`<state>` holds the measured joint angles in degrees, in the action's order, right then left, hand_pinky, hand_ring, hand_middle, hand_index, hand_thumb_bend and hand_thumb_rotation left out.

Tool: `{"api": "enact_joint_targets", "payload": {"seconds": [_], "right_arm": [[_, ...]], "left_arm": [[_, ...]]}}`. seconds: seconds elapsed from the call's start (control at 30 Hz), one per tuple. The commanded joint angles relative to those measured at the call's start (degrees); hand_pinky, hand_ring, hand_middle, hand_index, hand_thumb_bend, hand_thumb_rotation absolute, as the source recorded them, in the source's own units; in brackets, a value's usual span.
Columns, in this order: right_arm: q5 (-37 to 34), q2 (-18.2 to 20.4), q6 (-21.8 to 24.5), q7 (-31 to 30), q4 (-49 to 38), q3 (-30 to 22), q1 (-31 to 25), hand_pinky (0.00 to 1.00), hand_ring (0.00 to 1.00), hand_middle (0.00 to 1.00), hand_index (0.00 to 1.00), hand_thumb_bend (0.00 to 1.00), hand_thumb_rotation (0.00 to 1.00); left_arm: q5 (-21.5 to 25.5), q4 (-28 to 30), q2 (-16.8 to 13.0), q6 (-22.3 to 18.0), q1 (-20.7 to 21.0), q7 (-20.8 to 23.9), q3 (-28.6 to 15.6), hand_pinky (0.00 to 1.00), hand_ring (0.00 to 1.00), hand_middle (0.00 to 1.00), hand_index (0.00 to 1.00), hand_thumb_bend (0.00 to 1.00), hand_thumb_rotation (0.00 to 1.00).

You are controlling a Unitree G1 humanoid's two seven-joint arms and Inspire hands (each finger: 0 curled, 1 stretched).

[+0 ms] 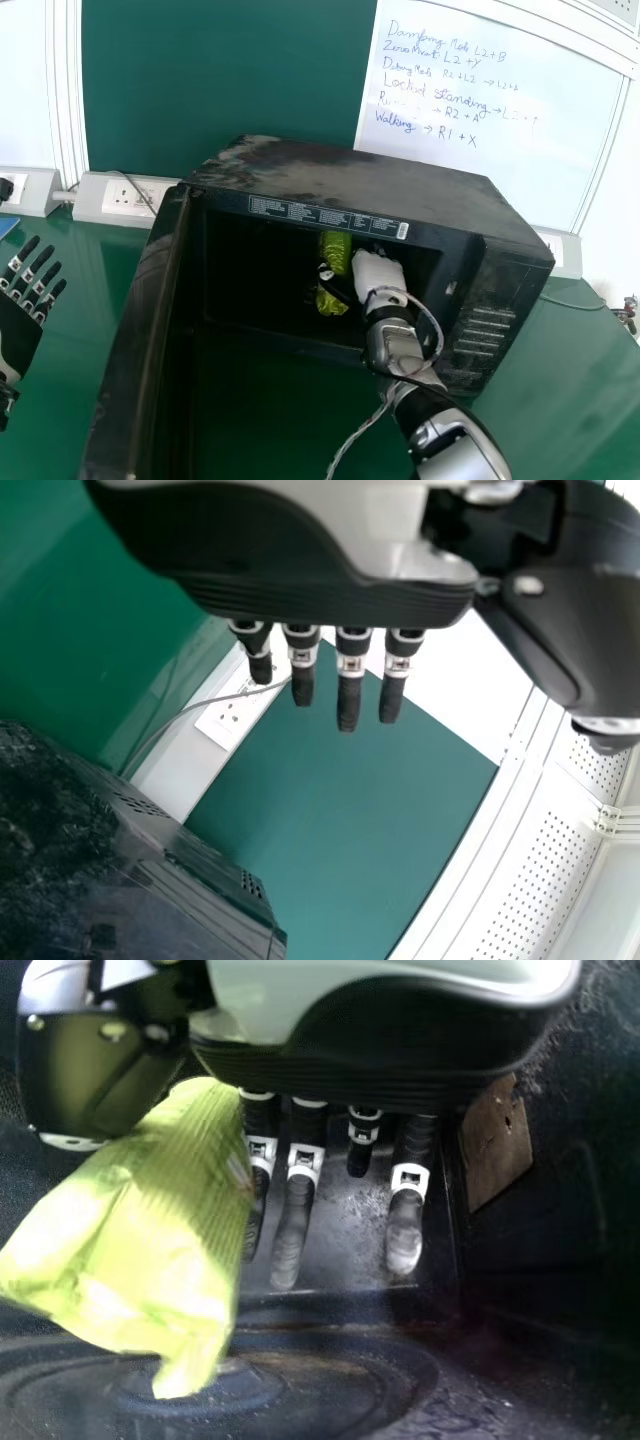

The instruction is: Put biscuit inside oven

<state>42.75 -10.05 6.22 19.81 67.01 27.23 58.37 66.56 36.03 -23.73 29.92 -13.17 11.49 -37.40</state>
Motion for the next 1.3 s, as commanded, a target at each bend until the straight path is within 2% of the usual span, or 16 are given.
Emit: {"api": "enact_joint_targets", "payload": {"seconds": [0.0,0.17,0.23,0.27,0.3,0.33,0.4,0.53,0.57,0.63,0.7,0.9,1.03,1.07,1.17,1.27], "right_arm": [[-0.6,0.3,-0.3,0.9,0.4,-0.1,2.6,0.24,0.33,0.42,0.53,0.52,0.0],[-0.6,0.4,-0.3,1.1,0.5,0.5,2.6,0.25,0.33,0.42,0.53,0.52,0.0],[-0.2,0.4,0.7,-0.8,0.3,1.0,2.8,0.44,0.5,0.47,0.5,0.53,0.0],[-0.4,0.4,1.0,-2.1,0.1,1.1,2.9,0.51,0.56,0.54,0.5,0.53,0.07],[-0.6,0.3,1.1,-3.0,-0.1,1.1,2.9,0.58,0.62,0.6,0.57,0.69,0.12],[-0.7,0.3,1.1,-3.2,-0.3,1.1,2.8,0.61,0.65,0.64,0.61,0.8,0.19],[-1.1,0.1,0.7,-3.5,-0.8,0.9,2.4,0.6,0.65,0.65,0.64,0.85,0.24],[-1.9,0.4,2.5,-6.1,-1.9,0.5,2.5,0.6,0.67,0.66,0.6,0.9,0.39],[-2.9,0.6,3.1,-7.6,-2.3,-0.2,2.6,0.59,0.66,0.65,0.61,0.9,0.4],[-4.1,0.8,4.3,-9.3,-3.1,-1.0,2.6,0.64,0.68,0.67,0.63,0.89,0.42],[-5.7,1.0,5.8,-11.2,-4.4,-2.3,2.3,0.54,0.59,0.62,0.65,0.88,0.41],[-7.2,1.0,8.9,-13.7,-9.5,-3.2,-0.1,0.76,0.79,0.76,0.68,0.83,0.39],[-7.5,1.0,10.6,-13.7,-14.0,-3.3,-2.6,0.73,0.77,0.77,0.71,0.81,0.39],[-7.5,1.0,11.0,-13.8,-15.1,-3.3,-3.4,0.71,0.77,0.76,0.69,0.81,0.37],[-7.9,1.0,12.0,-13.7,-18.8,-3.8,-5.7,0.74,0.79,0.78,0.69,0.83,0.41],[-7.6,0.9,13.8,-14.0,-23.0,-3.9,-8.0,0.7,0.76,0.76,0.7,0.84,0.45]], "left_arm": [[0.7,0.5,-0.1,-0.5,0.0,0.2,-0.2,1.0,1.0,0.94,0.94,0.36,0.28],[0.5,0.3,-0.2,-0.5,0.1,0.0,-0.1,1.0,1.0,0.94,0.94,0.39,0.27],[0.0,0.3,-0.4,-0.4,0.0,-0.2,0.0,1.0,1.0,0.94,0.94,0.39,0.28],[0.0,0.4,-0.4,-0.5,0.0,-0.3,0.0,1.0,1.0,0.95,0.94,0.39,0.28],[0.3,0.3,-0.4,-0.4,0.0,-0.3,0.0,1.0,1.0,0.95,0.95,0.37,0.29],[0.1,0.3,-0.5,-0.4,0.0,-0.4,0.1,1.0,1.0,0.95,0.95,0.39,0.28],[-0.2,0.3,-0.5,-0.4,0.0,-0.5,0.1,1.0,1.0,0.96,0.95,0.4,0.28],[-0.2,0.3,-0.3,-0.6,0.2,-0.6,0.1,1.0,1.0,0.95,0.94,0.39,0.27],[-0.3,0.2,-0.4,-0.7,0.2,-0.9,0.1,1.0,1.0,0.95,0.94,0.38,0.28],[-0.3,0.1,-0.4,-0.7,0.1,-1.2,0.1,1.0,1.0,0.95,0.95,0.38,0.29],[-0.4,0.1,-0.4,-0.8,0.2,-1.0,0.1,1.0,1.0,0.96,0.96,0.37,0.29],[-0.4,0.1,-0.4,-0.8,0.5,-1.0,0.2,1.0,1.0,0.96,0.95,0.37,0.29],[0.0,0.3,-0.3,-0.7,0.6,-0.6,0.1,1.0,1.0,0.96,0.95,0.36,0.28],[0.3,0.3,-0.3,-0.7,0.6,-0.4,0.1,1.0,1.0,0.96,0.95,0.38,0.28],[0.4,0.2,-0.4,-0.8,0.6,-0.8,0.1,1.0,1.0,0.97,0.96,0.37,0.27],[0.3,0.2,-0.4,-0.7,0.9,-0.4,0.2,1.0,1.0,0.96,0.96,0.37,0.27]]}}
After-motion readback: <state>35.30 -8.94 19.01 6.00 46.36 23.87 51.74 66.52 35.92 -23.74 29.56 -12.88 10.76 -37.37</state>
